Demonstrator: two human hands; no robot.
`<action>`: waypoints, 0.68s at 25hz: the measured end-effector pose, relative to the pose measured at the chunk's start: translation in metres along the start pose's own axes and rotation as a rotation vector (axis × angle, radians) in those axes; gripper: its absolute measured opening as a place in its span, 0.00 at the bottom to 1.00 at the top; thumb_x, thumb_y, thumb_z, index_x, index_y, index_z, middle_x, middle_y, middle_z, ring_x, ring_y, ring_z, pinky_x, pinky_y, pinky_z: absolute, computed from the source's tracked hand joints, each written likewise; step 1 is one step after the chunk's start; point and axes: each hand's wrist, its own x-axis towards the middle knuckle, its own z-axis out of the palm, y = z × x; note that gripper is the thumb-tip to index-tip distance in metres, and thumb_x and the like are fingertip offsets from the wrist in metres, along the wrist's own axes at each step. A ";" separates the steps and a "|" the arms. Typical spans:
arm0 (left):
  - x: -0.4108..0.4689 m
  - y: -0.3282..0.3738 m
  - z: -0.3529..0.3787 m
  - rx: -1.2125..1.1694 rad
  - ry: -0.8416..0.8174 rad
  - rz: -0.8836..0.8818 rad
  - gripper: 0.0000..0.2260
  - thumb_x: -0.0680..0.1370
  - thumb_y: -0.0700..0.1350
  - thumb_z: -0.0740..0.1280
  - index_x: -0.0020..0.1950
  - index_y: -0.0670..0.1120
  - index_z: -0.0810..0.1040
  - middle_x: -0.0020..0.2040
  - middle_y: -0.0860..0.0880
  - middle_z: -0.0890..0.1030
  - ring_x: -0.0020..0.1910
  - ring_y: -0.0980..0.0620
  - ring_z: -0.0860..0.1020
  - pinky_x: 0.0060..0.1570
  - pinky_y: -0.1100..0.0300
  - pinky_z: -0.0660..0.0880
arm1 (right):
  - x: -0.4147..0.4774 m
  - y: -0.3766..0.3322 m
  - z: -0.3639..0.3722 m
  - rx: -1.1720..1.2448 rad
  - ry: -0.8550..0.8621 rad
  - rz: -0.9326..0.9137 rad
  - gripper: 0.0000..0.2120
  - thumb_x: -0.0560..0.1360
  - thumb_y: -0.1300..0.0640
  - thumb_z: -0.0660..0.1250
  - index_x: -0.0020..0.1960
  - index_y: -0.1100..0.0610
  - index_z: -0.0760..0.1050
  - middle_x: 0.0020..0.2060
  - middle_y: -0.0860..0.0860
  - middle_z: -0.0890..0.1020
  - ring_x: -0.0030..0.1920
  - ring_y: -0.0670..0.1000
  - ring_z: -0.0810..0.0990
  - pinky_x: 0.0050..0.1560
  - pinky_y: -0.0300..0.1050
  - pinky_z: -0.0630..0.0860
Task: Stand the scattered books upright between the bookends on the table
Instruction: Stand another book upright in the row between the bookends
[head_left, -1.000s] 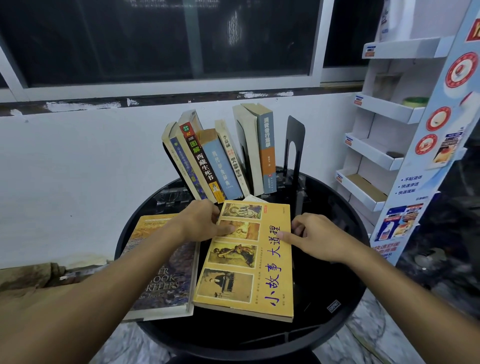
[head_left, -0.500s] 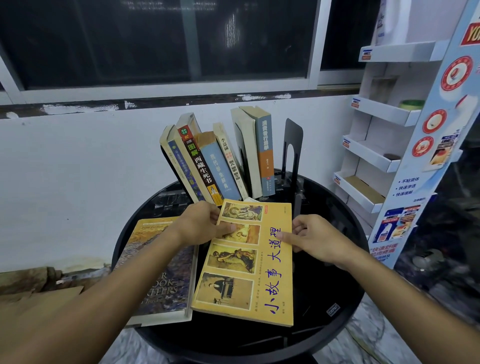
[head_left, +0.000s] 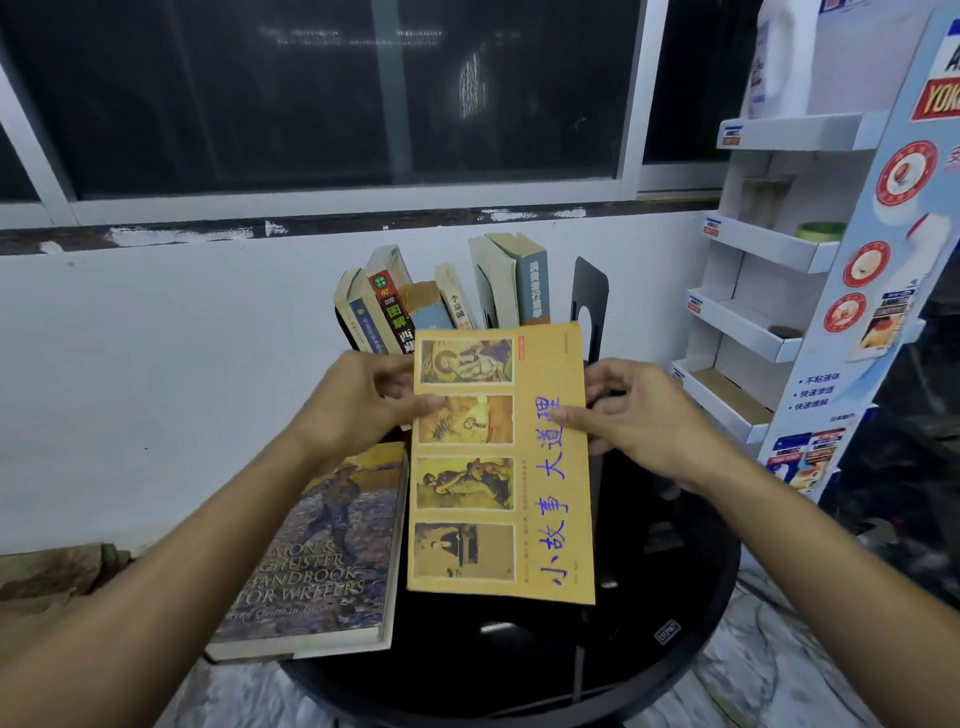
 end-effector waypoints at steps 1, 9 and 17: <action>0.001 0.007 -0.006 0.031 0.040 0.048 0.16 0.75 0.42 0.75 0.62 0.50 0.83 0.49 0.52 0.88 0.52 0.47 0.84 0.57 0.50 0.81 | 0.004 -0.008 -0.002 -0.003 0.014 -0.040 0.14 0.71 0.60 0.78 0.53 0.62 0.78 0.49 0.64 0.82 0.43 0.61 0.87 0.36 0.46 0.84; 0.024 0.022 -0.026 0.095 0.253 0.289 0.20 0.77 0.40 0.73 0.69 0.49 0.79 0.53 0.51 0.87 0.53 0.50 0.84 0.62 0.51 0.79 | 0.025 -0.034 -0.007 -0.203 0.129 -0.315 0.14 0.70 0.53 0.80 0.50 0.47 0.76 0.44 0.41 0.81 0.35 0.54 0.84 0.39 0.54 0.82; 0.020 -0.001 -0.013 0.139 0.294 0.268 0.20 0.78 0.41 0.72 0.70 0.51 0.78 0.54 0.55 0.86 0.52 0.55 0.83 0.61 0.47 0.79 | 0.029 -0.017 -0.006 -0.337 0.090 -0.308 0.17 0.72 0.53 0.78 0.55 0.52 0.74 0.48 0.42 0.80 0.40 0.43 0.84 0.40 0.41 0.81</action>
